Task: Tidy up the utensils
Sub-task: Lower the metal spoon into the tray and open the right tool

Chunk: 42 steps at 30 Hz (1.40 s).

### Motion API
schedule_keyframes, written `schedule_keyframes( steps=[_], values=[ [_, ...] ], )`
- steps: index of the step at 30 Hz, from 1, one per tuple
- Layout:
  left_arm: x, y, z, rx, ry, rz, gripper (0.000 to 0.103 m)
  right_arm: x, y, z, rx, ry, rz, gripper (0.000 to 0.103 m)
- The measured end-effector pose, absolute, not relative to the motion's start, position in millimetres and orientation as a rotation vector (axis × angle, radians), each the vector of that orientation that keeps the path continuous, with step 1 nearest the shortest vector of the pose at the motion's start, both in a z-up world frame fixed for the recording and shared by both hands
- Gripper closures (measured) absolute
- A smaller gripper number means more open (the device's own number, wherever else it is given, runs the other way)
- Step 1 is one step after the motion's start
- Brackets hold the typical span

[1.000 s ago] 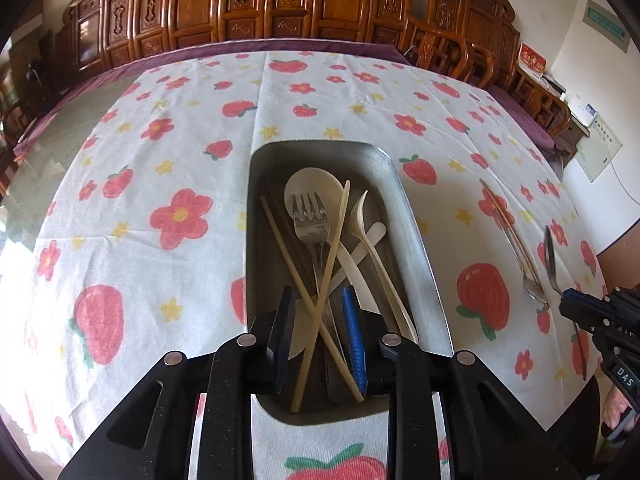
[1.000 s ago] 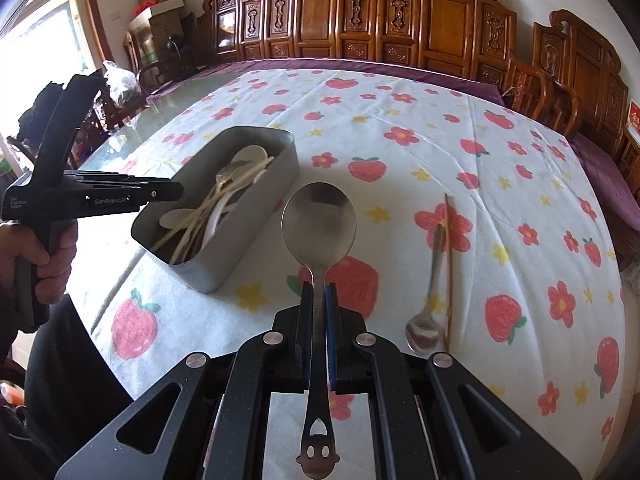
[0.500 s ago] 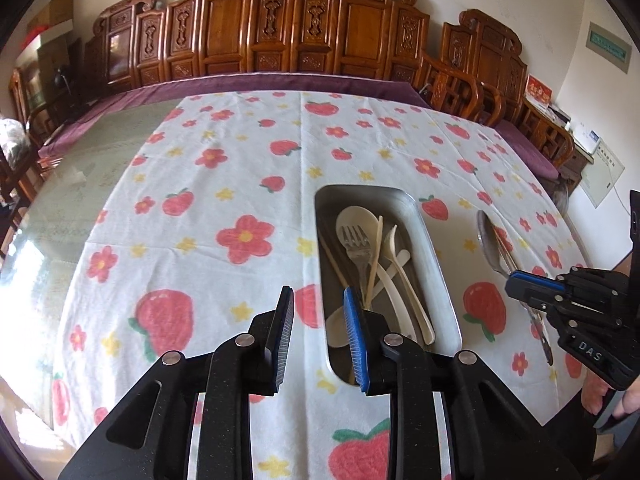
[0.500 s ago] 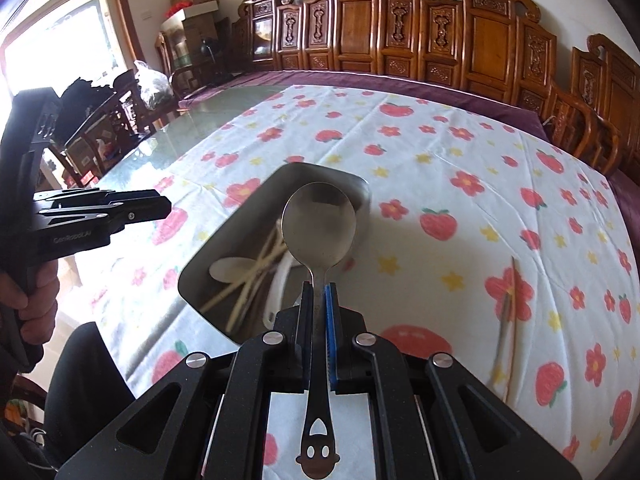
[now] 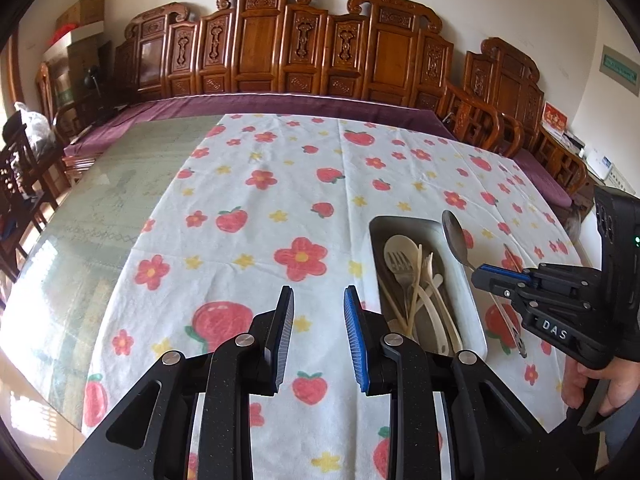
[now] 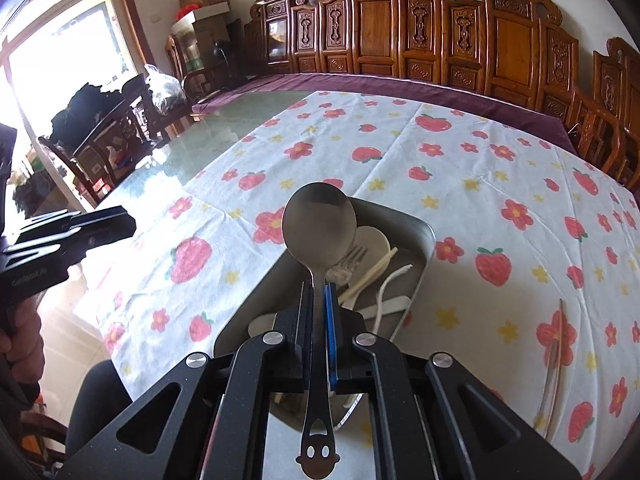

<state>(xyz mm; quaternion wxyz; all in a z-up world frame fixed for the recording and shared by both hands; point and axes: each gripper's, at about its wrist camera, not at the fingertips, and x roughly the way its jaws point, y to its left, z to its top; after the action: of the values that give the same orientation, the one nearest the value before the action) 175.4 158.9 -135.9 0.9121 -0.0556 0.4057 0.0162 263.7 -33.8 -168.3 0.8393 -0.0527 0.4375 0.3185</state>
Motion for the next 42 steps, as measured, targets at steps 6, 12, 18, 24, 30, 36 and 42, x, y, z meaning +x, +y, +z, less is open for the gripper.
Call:
schedule_keyframes(
  steps=[6,12,18,24,30,36,42],
  values=[
    [169,165,-134,-0.121,0.833,0.041,0.079,280,-19,-175,-0.062,0.952,0.660,0.096],
    [168,166,-134,-0.118,0.833,0.040,0.079,294,-14,-193,-0.015,0.995,0.628,0.096],
    [164,164,-133,-0.113,0.832,0.038,0.079,305,-18,-214,0.035,1.049,0.604,0.096],
    [163,155,-129,-0.101,0.832,0.032,0.079,305,-25,-224,0.008,1.063,0.595,0.095],
    [165,145,-126,-0.093,0.828,0.027,0.079,303,-33,-222,0.021,1.053,0.608,0.095],
    [166,132,-121,-0.075,0.823,0.010,0.079,294,-36,-210,0.000,1.027,0.638,0.095],
    [167,115,-119,-0.063,0.819,-0.019,0.073,271,-56,-185,-0.057,0.960,0.650,0.095]
  ],
)
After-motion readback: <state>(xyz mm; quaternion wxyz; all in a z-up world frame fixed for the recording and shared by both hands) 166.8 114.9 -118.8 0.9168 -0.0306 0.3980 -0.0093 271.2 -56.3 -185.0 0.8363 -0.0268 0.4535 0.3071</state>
